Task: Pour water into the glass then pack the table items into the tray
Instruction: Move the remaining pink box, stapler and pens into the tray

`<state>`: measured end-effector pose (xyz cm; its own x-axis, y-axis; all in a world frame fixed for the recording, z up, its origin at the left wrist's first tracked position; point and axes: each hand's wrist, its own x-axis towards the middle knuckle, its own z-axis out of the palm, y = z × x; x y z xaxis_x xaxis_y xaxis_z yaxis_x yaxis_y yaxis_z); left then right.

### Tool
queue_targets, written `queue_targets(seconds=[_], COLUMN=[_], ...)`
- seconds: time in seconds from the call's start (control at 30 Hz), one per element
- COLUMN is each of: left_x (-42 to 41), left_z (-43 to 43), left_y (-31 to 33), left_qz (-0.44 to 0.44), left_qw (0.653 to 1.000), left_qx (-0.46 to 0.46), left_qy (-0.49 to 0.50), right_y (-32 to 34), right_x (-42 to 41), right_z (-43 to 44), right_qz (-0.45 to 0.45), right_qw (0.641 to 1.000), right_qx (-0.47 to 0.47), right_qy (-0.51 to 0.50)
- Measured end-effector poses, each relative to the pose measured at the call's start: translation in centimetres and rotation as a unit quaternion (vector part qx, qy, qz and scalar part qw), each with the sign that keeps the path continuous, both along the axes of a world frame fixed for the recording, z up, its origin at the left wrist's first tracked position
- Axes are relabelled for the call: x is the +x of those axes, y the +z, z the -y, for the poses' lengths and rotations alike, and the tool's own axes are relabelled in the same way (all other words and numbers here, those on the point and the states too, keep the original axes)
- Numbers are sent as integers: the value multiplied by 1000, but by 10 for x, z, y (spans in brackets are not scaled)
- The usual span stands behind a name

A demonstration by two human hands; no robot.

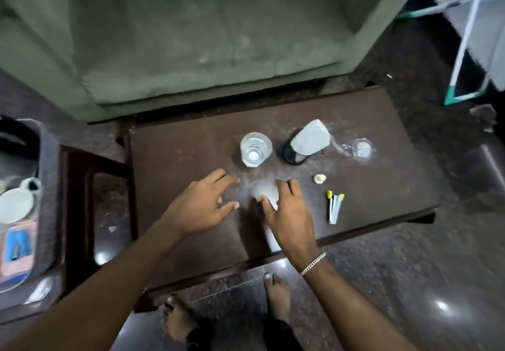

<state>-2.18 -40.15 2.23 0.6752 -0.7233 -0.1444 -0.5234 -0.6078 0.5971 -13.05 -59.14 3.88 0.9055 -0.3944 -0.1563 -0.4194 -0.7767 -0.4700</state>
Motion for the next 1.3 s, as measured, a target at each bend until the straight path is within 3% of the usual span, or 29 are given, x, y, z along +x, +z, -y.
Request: queue_targets(seconds=[0.2, 0.43, 0.77, 1.0, 1.3], left_x=[-18, -33, -29, -28, -5], left_z=[111, 208, 266, 243, 87], left_y=[-52, -98, -132, -115, -29], left_qz=[-37, -66, -45, -16, 20], left_qw=[998, 997, 999, 997, 991], left_qx=[-6, -13, -18, -70, -82], left_qy=[-53, -44, -11, 8, 105], right_y=[-49, -100, -126, -105, -27], right_x=[-37, -60, -55, -49, 0], right_z=[88, 150, 167, 153, 56], right_qz=[-18, -51, -53, -11, 51], right_qw=[994, 980, 984, 990, 998], right_qx=[-10, -6, 19, 11, 32], right_qy=[-103, -193, -167, -140, -32])
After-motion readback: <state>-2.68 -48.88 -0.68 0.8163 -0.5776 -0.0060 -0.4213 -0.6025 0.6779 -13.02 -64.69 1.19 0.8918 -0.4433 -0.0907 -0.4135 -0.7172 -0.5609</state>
